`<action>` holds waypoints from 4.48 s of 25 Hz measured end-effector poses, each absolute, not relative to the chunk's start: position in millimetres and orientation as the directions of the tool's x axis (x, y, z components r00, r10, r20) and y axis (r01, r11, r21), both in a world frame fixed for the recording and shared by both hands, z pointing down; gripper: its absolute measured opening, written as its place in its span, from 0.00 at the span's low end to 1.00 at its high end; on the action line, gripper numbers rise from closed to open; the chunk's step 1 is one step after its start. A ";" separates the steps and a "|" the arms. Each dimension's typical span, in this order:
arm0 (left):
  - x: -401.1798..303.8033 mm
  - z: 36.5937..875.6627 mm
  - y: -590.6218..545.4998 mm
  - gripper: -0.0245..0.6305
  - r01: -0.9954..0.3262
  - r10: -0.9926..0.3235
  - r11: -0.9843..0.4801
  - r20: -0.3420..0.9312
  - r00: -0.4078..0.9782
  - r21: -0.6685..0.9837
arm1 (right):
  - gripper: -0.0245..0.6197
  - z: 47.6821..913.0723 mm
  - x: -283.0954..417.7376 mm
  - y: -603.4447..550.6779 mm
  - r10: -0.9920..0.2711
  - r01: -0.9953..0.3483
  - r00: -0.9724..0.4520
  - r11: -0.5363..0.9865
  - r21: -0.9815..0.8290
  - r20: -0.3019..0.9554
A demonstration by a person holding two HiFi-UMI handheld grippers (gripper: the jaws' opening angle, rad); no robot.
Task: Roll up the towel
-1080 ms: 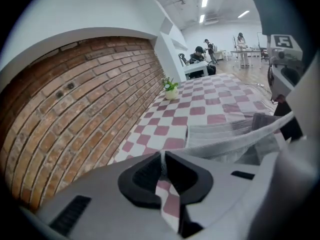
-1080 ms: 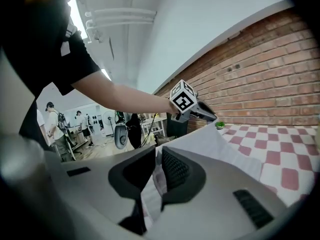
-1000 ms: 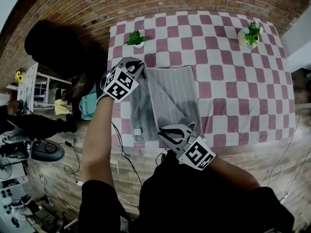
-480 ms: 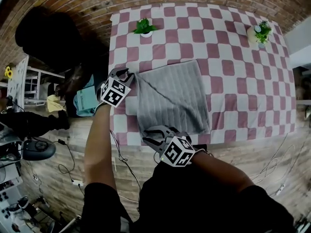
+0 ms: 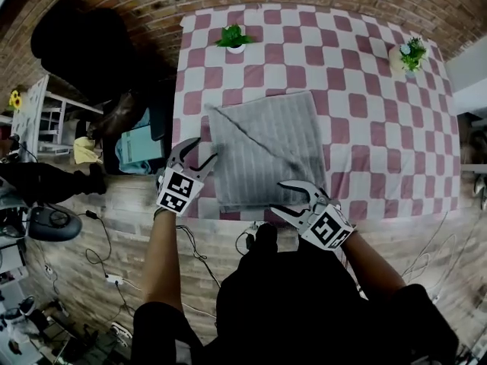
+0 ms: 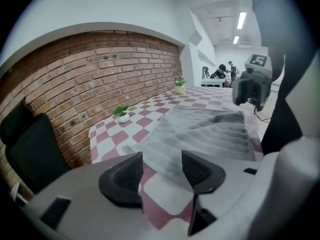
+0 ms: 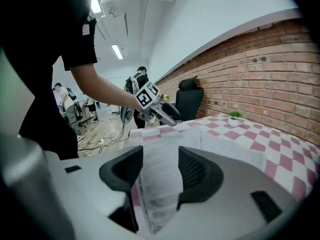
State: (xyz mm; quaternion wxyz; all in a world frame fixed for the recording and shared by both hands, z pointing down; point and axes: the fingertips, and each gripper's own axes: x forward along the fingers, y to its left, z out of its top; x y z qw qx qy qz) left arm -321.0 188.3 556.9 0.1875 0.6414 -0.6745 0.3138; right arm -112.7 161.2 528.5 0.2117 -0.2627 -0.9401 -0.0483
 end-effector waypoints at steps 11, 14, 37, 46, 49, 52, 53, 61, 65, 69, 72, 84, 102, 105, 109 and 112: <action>-189.9 588.3 251.7 0.41 -0.984 -0.638 -0.168 0.768 0.066 -0.056 | 0.35 580.6 -29.4 112.7 0.439 0.609 -0.628 0.792 0.053 0.643; -168.9 607.6 269.1 0.41 -0.972 -0.563 -0.225 0.823 0.072 -0.069 | 0.35 595.9 -13.2 108.5 0.414 0.642 -0.591 0.761 0.093 0.692; -145.2 620.3 290.5 0.04 -0.956 -0.494 -0.249 0.869 -0.015 -0.157 | 0.06 611.1 25.1 76.6 0.341 0.606 -0.589 0.786 0.122 0.732; -154.8 625.6 293.8 0.42 -0.912 -0.438 -0.311 0.892 -0.110 -0.266 | 0.07 615.5 26.7 77.7 0.321 0.635 -0.596 0.750 0.186 0.736; -158.2 625.5 293.0 0.42 -0.910 -0.428 -0.318 0.897 -0.114 -0.267 | 0.07 613.4 25.9 74.9 0.317 0.626 -0.607 0.756 0.193 0.729; -155.3 628.4 292.1 0.37 -0.904 -0.412 -0.349 0.907 -0.089 -0.247 | 0.07 613.9 26.5 73.2 0.317 0.626 -0.607 0.756 0.193 0.729; -152.8 629.7 292.4 0.33 -0.898 -0.399 -0.373 0.914 -0.073 -0.234 | 0.07 615.1 26.6 73.6 0.319 0.630 -0.602 0.753 0.190 0.732; -147.1 632.1 293.7 0.16 -0.926 -0.343 -0.356 0.939 0.006 -0.124 | 0.06 630.1 31.0 77.0 0.352 0.670 -0.499 0.736 0.095 0.791; -141.3 621.6 300.0 0.11 -0.947 -0.360 -0.314 0.932 0.050 -0.071 | 0.06 618.6 34.5 79.2 0.398 0.673 -0.489 0.738 0.046 0.776; -134.2 606.4 304.3 0.10 -0.950 -0.388 -0.304 0.919 0.061 -0.065 | 0.06 607.8 41.6 83.0 0.436 0.698 -0.475 0.716 0.026 0.764; -128.2 593.6 306.3 0.05 -0.950 -0.393 -0.307 0.917 0.070 -0.059 | 0.06 598.1 47.2 85.7 0.471 0.713 -0.459 0.701 -0.004 0.753; -182.3 562.0 276.4 0.04 -0.947 -0.477 -0.248 0.877 -0.062 -0.202 | 0.06 556.2 -2.1 52.5 0.402 0.621 -0.625 0.775 0.115 0.669; -342.9 542.2 167.6 0.04 -0.916 -0.568 -0.150 0.790 -0.228 -0.372 | 0.06 540.4 -164.3 -58.6 0.123 0.380 -0.815 0.851 0.363 0.566; -363.5 552.8 146.9 0.04 -0.918 -0.556 -0.150 0.799 -0.229 -0.368 | 0.06 555.0 -185.2 -77.1 0.091 0.352 -0.807 0.867 0.352 0.583; -388.3 572.2 129.0 0.04 -0.921 -0.540 -0.114 0.801 -0.258 -0.373 | 0.06 573.5 -208.7 -95.2 0.047 0.291 -0.801 0.902 0.319 0.597; -399.6 583.3 128.0 0.16 -0.925 -0.536 -0.027 0.787 -0.307 -0.380 | 0.14 585.3 -217.0 -101.6 0.037 0.243 -0.797 0.933 0.265 0.602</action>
